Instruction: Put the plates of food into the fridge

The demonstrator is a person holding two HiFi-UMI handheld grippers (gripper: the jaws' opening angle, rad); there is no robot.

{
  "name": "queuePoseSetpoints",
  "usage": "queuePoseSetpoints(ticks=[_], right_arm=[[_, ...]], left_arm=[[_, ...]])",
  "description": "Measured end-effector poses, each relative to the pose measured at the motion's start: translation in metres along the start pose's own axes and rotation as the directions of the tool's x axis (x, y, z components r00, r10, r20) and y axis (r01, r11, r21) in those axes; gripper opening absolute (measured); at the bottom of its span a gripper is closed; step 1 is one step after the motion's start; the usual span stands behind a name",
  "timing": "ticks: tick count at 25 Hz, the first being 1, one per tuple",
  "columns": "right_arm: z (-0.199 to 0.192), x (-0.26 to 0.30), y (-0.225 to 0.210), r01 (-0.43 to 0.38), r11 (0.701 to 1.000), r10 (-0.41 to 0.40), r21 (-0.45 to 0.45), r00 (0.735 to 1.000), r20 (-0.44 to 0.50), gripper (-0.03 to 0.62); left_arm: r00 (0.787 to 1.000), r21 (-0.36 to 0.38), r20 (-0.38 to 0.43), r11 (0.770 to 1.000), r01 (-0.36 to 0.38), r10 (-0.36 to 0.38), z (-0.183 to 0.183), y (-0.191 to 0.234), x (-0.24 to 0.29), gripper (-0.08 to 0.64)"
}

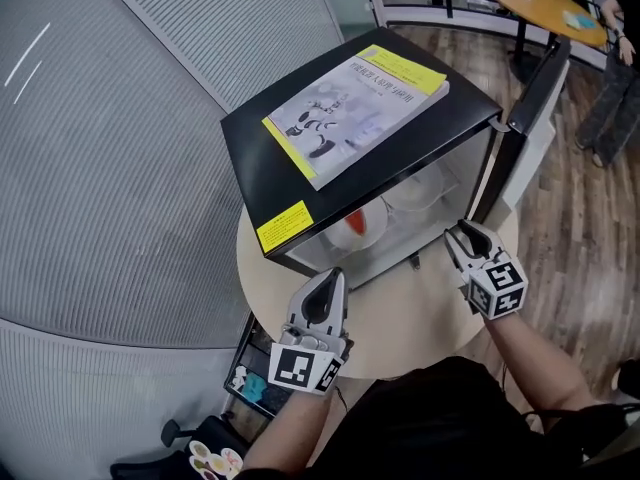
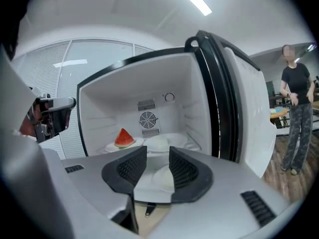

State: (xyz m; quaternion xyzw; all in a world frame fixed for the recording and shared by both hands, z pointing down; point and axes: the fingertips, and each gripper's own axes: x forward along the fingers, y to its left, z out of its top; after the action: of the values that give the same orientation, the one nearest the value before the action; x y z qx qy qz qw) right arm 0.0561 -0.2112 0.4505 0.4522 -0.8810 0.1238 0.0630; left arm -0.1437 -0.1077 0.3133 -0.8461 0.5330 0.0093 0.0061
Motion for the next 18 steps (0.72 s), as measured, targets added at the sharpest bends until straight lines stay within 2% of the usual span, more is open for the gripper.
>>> queuePoseSetpoints(ticks=[3, 8, 14, 18], right_arm=[[0.022, -0.015, 0.015, -0.013, 0.999, 0.014, -0.030, 0.999, 0.043, 0.146], [0.038, -0.039, 0.033, -0.036, 0.999, 0.038, -0.027, 0.997, 0.068, 0.130], [0.039, -0.053, 0.050, -0.040, 0.998, 0.043, -0.046, 0.996, 0.075, 0.073], [0.035, -0.054, 0.056, -0.024, 0.998, 0.027, -0.051, 0.997, 0.071, 0.034]], left_arm=[[1.000, 0.004, 0.009, 1.000, -0.023, 0.023, 0.005, 0.006, -0.017, 0.002], [0.997, 0.019, 0.041, 0.998, -0.061, 0.060, 0.021, 0.013, -0.043, 0.002], [0.996, 0.031, 0.022, 0.995, -0.090, 0.090, 0.018, 0.020, -0.069, 0.002], [0.997, 0.053, 0.028, 0.996, -0.075, 0.074, 0.022, 0.016, -0.073, 0.002]])
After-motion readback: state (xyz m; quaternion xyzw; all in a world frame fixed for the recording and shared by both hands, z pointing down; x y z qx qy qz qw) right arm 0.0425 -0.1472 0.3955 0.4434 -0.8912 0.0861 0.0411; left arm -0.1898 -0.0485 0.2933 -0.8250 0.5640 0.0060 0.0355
